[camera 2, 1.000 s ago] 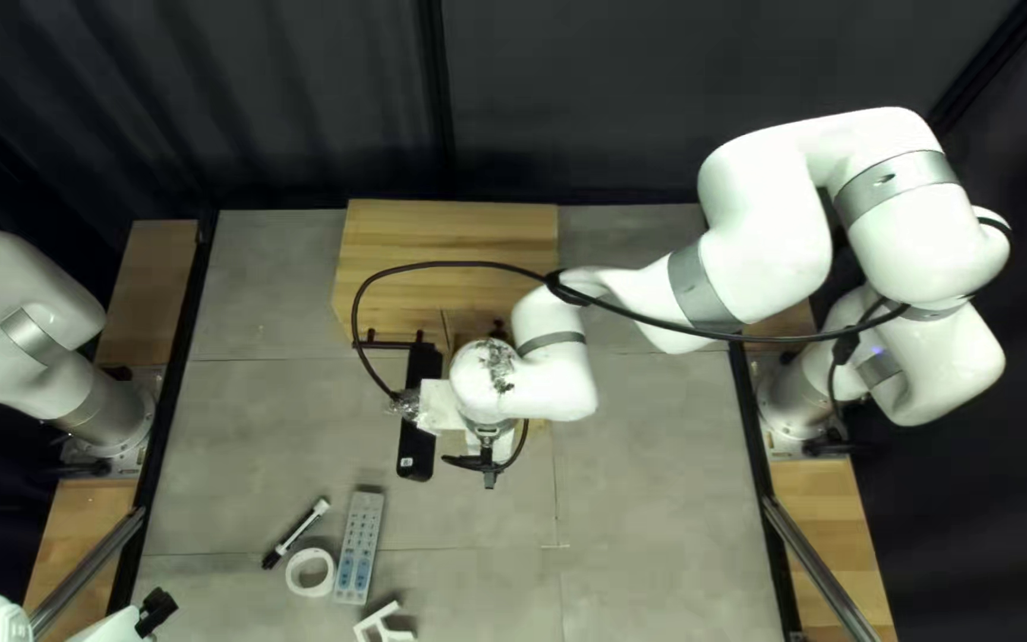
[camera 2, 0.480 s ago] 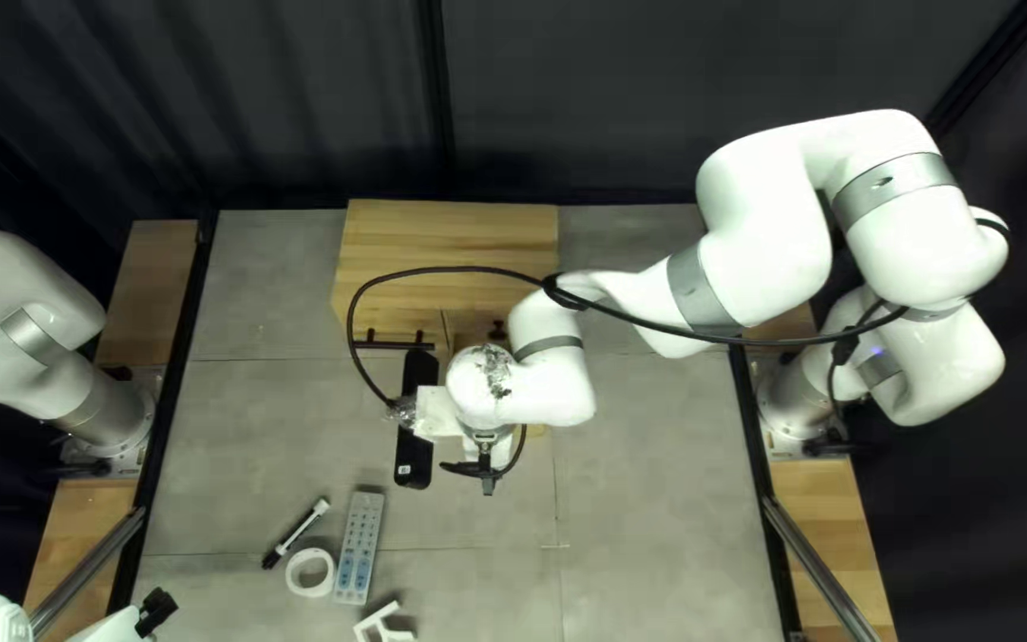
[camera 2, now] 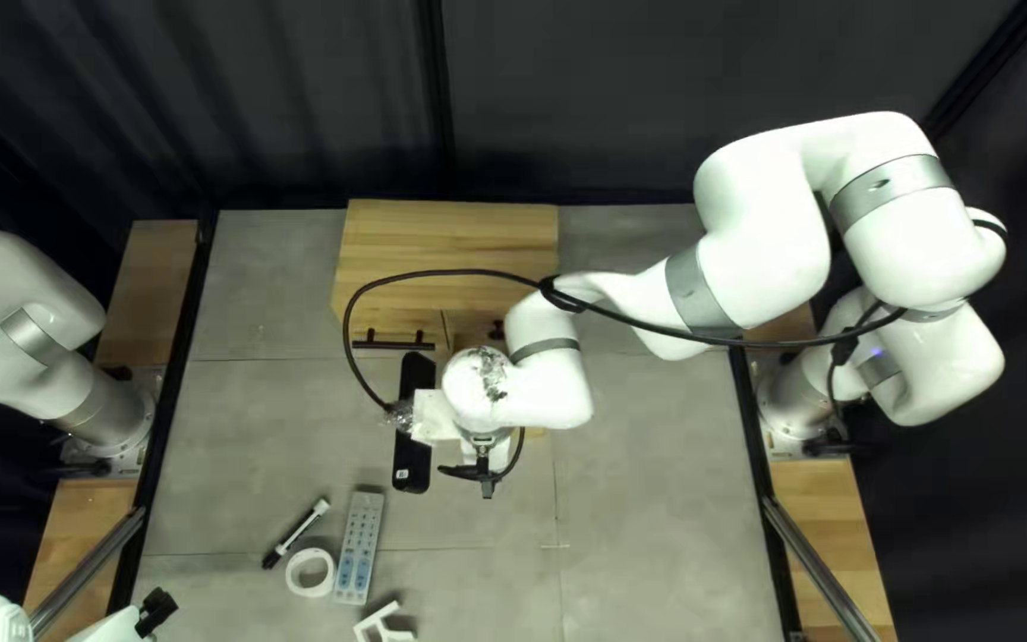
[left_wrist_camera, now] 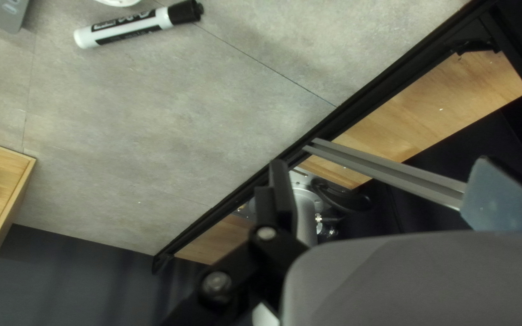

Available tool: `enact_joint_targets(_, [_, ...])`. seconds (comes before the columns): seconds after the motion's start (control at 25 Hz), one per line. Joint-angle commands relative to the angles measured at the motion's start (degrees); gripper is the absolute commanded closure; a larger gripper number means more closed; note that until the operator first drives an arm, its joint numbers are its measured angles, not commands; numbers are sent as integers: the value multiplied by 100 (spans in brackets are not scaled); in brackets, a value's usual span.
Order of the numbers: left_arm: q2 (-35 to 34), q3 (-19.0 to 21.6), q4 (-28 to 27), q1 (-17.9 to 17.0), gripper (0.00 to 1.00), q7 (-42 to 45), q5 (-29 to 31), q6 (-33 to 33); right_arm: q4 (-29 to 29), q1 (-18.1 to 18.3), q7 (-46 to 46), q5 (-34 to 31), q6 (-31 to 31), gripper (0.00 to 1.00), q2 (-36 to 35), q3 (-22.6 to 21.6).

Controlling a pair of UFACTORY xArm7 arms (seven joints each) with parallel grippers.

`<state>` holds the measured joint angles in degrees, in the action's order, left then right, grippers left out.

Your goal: Open drawers and place objects into drawer and close

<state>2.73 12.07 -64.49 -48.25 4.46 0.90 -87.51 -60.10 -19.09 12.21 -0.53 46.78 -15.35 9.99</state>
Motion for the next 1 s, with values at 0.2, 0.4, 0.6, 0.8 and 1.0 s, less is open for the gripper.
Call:
enact_joint_targets(0.2, [0,0,0,0,0,0,0,0,-40,72,-91,184,-95,0,-53,-25])
enact_joint_targets(0.4, [0,0,0,0,0,0,0,0,-40,105,-158,277,-166,0,-91,-45])
enact_joint_targets(0.6, [0,0,0,0,0,0,0,0,-60,112,-205,279,-195,0,-143,-55])
enact_joint_targets(0.8, [0,0,0,0,0,0,0,0,-29,112,-218,226,-224,0,-162,-38])
enact_joint_targets(1.0, [0,0,0,0,0,0,0,0,-115,34,-103,-22,-36,0,-170,15])
